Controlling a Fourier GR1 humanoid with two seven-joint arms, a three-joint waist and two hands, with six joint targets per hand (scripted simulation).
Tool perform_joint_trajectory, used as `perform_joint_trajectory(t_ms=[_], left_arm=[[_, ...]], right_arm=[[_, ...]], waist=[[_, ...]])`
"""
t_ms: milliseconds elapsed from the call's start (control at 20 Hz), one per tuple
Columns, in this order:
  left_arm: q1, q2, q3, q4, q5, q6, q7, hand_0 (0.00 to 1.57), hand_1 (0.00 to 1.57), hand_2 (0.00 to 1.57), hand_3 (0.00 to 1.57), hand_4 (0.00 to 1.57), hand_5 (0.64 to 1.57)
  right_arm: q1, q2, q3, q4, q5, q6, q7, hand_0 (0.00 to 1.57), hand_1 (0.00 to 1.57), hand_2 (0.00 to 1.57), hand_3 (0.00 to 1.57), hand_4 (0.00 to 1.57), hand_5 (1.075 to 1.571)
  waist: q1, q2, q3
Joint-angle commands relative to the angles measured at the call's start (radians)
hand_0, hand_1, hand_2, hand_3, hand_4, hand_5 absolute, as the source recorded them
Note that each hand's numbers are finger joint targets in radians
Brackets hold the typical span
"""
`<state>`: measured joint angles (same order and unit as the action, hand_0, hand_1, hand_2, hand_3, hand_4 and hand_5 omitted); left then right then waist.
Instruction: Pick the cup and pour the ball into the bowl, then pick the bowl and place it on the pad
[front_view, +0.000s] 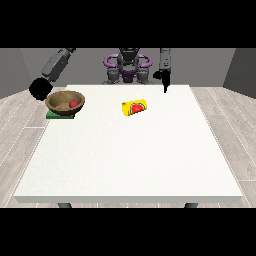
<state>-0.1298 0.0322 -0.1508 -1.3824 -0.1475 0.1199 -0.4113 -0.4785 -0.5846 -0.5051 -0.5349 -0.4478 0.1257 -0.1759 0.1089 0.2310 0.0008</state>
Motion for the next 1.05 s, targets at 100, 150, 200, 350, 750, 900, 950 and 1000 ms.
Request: perform_joint_trajectory(t_ms=[100,150,200,350,750,900,950,1000], left_arm=[[0.005,0.017,-0.003,-0.05,-0.006,-0.014,0.003,0.0,0.0,0.0,0.0,1.17,1.362],[0.02,-0.002,-0.037,-0.091,-0.021,-0.008,0.094,0.0,0.0,0.0,0.0,1.17,1.365],[-0.011,0.01,0.025,-0.024,-0.003,0.005,0.003,0.0,0.0,0.0,0.0,1.17,1.369],[0.014,-0.012,0.005,0.012,-0.012,0.005,0.002,0.0,0.0,0.0,0.0,1.17,1.366],[0.12,-0.032,-0.37,0.099,0.061,0.315,-0.089,0.0,0.0,0.0,0.0,1.22,1.34],[0.04,-0.032,-0.32,0.157,0.093,0.307,-0.083,0.0,0.0,0.0,0.0,1.22,1.34],[0.057,-0.032,-0.279,0.196,0.103,0.279,-0.09,0.0,0.0,0.0,0.0,1.22,1.34],[0.088,-0.032,-0.304,0.184,0.075,0.291,-0.11,0.0,0.0,0.0,0.0,1.22,1.34]], right_arm=[[0.01,-0.151,-0.003,0.04,0.067,-0.093,-0.035,1.48,1.48,1.57,0.67,0.0,1.567],[0.019,-0.145,0.008,0.049,0.085,-0.117,-0.053,1.4,1.4,1.57,0.8,0.0,1.569],[0.023,-0.104,0.019,0.028,0.089,-0.114,-0.107,1.37,1.37,1.57,0.84,0.0,1.571],[-0.004,-0.147,0.042,0.028,0.109,-0.102,-0.066,1.24,1.24,1.3,1.36,0.0,1.568],[-0.08,-0.089,0.087,0.0,0.096,-0.015,-0.006,0.36,0.36,0.53,0.66,0.75,1.289],[-0.116,-0.136,0.07,-0.011,0.07,-0.002,0.071,0.0,0.0,0.56,0.71,0.71,1.12],[-0.059,-0.105,0.118,-0.046,0.107,0.007,0.067,0.0,0.0,0.58,0.72,0.7,1.099],[-0.05,-0.137,0.085,-0.015,0.08,0.045,0.064,0.0,0.0,0.58,0.75,0.71,1.075]], waist=[[0.023,0.039,-0.0002],[0.026,-0.003,0.0004],[0.0,0.026,-0.0004],[-0.003,-0.009,-0.0006],[-0.042,-0.044,-0.0005],[-0.053,-0.059,-0.0008],[-0.073,-0.12,-0.0011],[-0.059,-0.105,-0.0007]])
